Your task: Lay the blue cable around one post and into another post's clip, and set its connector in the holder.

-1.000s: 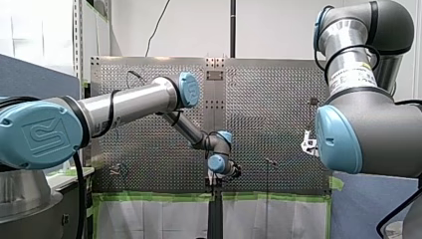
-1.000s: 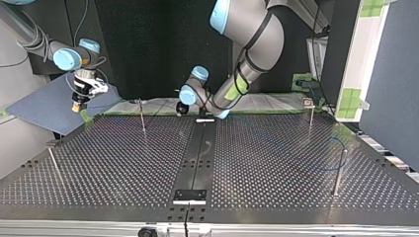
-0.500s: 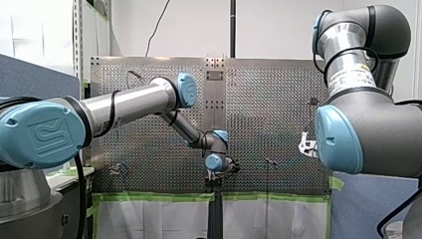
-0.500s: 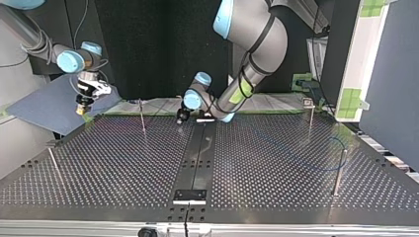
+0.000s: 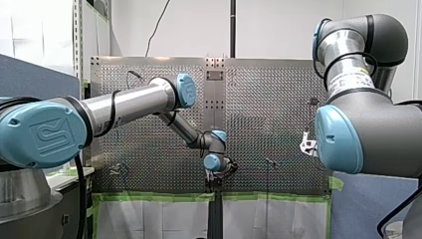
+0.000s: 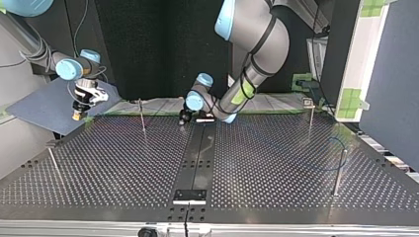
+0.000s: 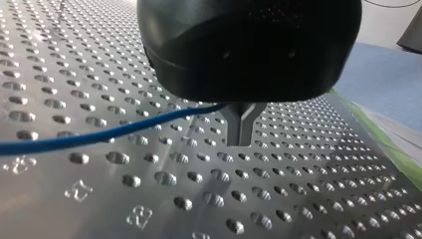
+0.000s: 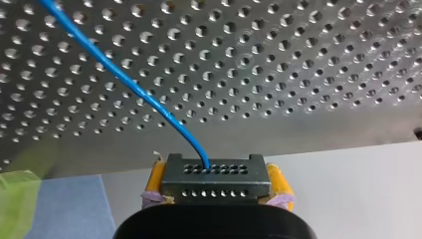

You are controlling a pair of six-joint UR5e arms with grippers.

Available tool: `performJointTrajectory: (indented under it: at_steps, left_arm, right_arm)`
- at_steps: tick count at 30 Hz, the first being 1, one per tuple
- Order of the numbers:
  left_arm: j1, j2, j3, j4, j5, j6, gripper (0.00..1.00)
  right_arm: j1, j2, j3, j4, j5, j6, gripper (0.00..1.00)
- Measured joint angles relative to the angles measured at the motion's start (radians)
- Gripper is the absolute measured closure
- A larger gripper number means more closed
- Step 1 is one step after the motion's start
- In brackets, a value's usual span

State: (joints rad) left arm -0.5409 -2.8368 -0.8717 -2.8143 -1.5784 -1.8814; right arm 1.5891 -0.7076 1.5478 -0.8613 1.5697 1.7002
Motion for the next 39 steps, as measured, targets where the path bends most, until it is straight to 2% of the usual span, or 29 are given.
performJointTrajectory:
  at_steps: [9,10,11,12,13,14,15,17,18,19,25,30,39]
  left_arm:
    - [0.005,0.0,-0.007,-0.01,0.017,-0.004,0.98]
    - [0.005,0.001,-0.008,-0.011,0.018,-0.003,0.9]
    - [0.004,0.001,-0.009,-0.012,0.019,-0.001,0.78]
    - [0.002,0.001,-0.01,-0.012,0.019,0.004,0.78]
    - [0.0,0.001,-0.011,-0.011,0.019,0.009,0.67]
    - [-0.002,0.001,-0.011,-0.011,0.019,0.015,0.52]
    - [-0.006,0.001,-0.012,-0.011,0.019,0.023,0.52]
    - [-0.012,0.001,-0.014,-0.011,0.017,0.037,0.13]
    - [-0.015,0.001,-0.015,-0.012,0.016,0.046,0.13]
    - [-0.018,0.001,-0.016,-0.012,0.015,0.053,0.0]
    - [-0.034,0.005,-0.025,-0.021,-0.009,0.084,0.0]
    - [-0.049,0.032,-0.051,-0.035,-0.035,0.116,0.0]
    - [-0.063,0.104,-0.129,-0.018,-0.031,0.131,0.0]
  right_arm:
    - [0.001,0.002,-0.01,0.03,0.006,-0.006,1.0]
    - [0.001,0.002,-0.01,0.033,0.005,-0.006,1.0]
    - [0.002,0.002,-0.01,0.035,0.005,-0.006,1.0]
    - [0.002,0.002,-0.01,0.037,0.005,-0.007,1.0]
    - [0.003,0.002,-0.01,0.039,0.004,-0.008,1.0]
    - [0.004,0.002,-0.01,0.041,0.004,-0.01,1.0]
    - [0.004,0.002,-0.01,0.043,0.003,-0.011,1.0]
    - [0.005,0.002,-0.01,0.046,0.002,-0.013,1.0]
    - [0.005,0.002,-0.01,0.047,0.002,-0.013,1.0]
    - [0.005,0.003,-0.01,0.049,0.002,-0.013,1.0]
    - [0.007,0.003,-0.01,0.064,0.001,-0.014,1.0]
    - [0.007,0.003,-0.01,0.077,0.001,-0.013,1.0]
    - [0.007,0.003,-0.01,0.094,0.003,-0.005,1.0]
